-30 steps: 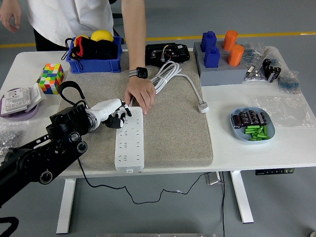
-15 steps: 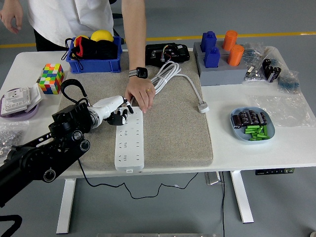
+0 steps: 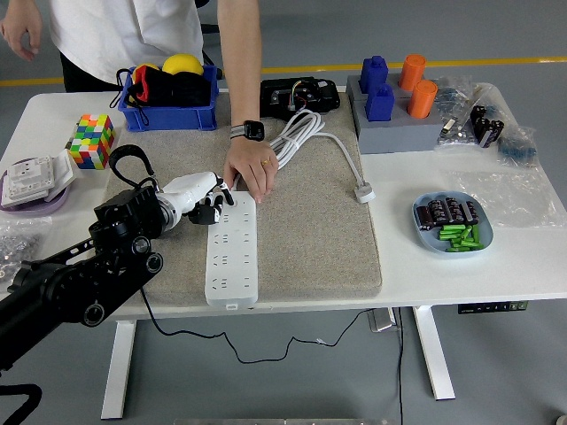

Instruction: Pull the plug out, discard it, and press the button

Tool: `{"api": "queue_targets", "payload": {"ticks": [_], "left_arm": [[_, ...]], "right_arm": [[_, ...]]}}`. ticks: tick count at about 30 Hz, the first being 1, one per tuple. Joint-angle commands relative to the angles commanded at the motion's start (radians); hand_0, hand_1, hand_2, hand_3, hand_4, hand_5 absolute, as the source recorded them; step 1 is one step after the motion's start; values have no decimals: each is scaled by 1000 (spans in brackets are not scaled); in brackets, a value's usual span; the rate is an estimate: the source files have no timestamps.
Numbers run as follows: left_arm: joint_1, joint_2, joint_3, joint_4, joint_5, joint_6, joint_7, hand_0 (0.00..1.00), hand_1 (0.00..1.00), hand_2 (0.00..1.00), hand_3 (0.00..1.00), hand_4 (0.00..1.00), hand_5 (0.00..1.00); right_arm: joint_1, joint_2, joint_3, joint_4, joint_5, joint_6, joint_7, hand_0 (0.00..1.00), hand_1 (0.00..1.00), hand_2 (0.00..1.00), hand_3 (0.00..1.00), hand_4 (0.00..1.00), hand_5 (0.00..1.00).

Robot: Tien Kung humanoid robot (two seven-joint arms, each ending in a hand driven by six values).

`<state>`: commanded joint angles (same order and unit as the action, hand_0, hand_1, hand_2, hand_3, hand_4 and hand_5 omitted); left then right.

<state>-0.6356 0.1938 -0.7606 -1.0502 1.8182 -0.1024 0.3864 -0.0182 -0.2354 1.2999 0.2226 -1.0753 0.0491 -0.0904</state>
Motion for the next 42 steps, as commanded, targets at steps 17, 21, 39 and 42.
{"api": "queue_targets", "payload": {"ticks": [17,21,39,42], "left_arm": [[16,14,-48,-72,8,37,-44,36,17,130,617,89,2],[35,28,-124,-130,50,94,-110,36,17,130,617,89,2],[304,103,-617,-233,66,217,-238,478,513,532,713,566,2],[349,114,-688,-209,80,218,-230,674,704,700,781,607,2]], "right_arm": [[-4,1,0,1,-3,0,0,699,674,656,616,712,487],[-3,4,3,1,-4,0,0,699,674,656,616,712,487],[-1,7,15,2,-12,0,-1,697,674,655,617,712,484],[0,6,17,3,-13,0,0,697,674,656,616,711,487]]}}
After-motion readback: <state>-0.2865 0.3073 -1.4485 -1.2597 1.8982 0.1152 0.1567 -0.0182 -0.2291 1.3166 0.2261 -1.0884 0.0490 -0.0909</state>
